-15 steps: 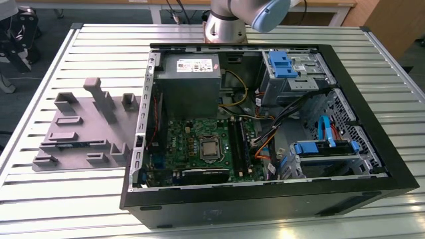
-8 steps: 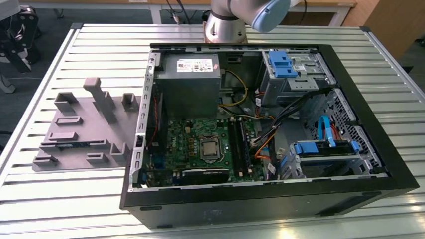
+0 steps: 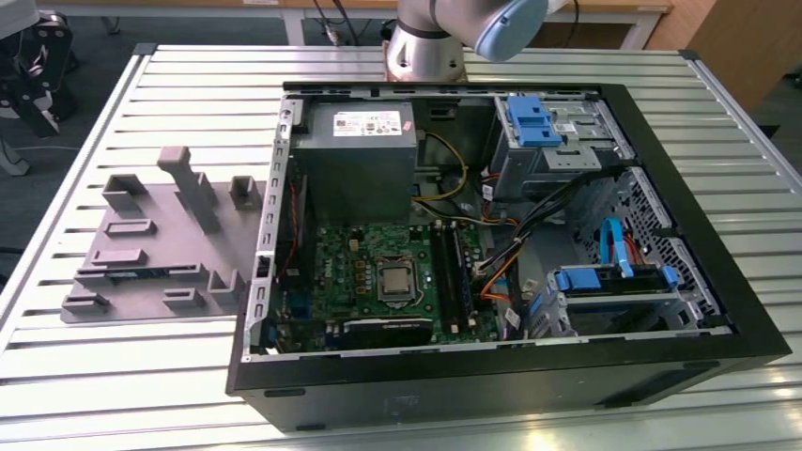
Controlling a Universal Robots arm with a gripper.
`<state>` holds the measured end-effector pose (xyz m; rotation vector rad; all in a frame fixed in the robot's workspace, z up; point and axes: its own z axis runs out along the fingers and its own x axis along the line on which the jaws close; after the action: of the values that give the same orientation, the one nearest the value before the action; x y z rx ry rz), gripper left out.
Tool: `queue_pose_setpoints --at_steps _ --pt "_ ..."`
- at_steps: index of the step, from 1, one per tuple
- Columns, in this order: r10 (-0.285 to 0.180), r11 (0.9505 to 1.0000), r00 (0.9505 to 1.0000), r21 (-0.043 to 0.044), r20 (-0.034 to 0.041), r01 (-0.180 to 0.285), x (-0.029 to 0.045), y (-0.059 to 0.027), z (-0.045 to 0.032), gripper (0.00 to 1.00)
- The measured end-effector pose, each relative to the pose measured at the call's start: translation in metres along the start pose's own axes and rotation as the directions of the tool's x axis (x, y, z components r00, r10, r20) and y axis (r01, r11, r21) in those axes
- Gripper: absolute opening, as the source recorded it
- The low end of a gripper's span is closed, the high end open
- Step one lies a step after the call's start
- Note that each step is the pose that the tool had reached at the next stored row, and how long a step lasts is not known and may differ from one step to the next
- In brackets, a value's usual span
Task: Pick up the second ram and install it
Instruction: 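Pick up the second ram and move it above second insertion slot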
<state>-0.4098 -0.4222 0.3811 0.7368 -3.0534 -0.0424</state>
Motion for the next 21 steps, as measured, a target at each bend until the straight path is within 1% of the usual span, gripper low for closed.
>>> queue_pose_setpoints --at_steps 4,12,21 --pt "-0.007 1.0000 1.0000 0.0000 -0.0001 0.007 0.0000 0.0000 0.0000 0.11" --pt "-0.050 0.9987 0.9987 -0.0004 -0.0013 0.050 0.0001 0.0000 0.0000 0.11" --pt "-0.085 0.9964 0.9964 -0.0006 -0.0023 0.085 0.0001 0.0000 0.0000 0.11"
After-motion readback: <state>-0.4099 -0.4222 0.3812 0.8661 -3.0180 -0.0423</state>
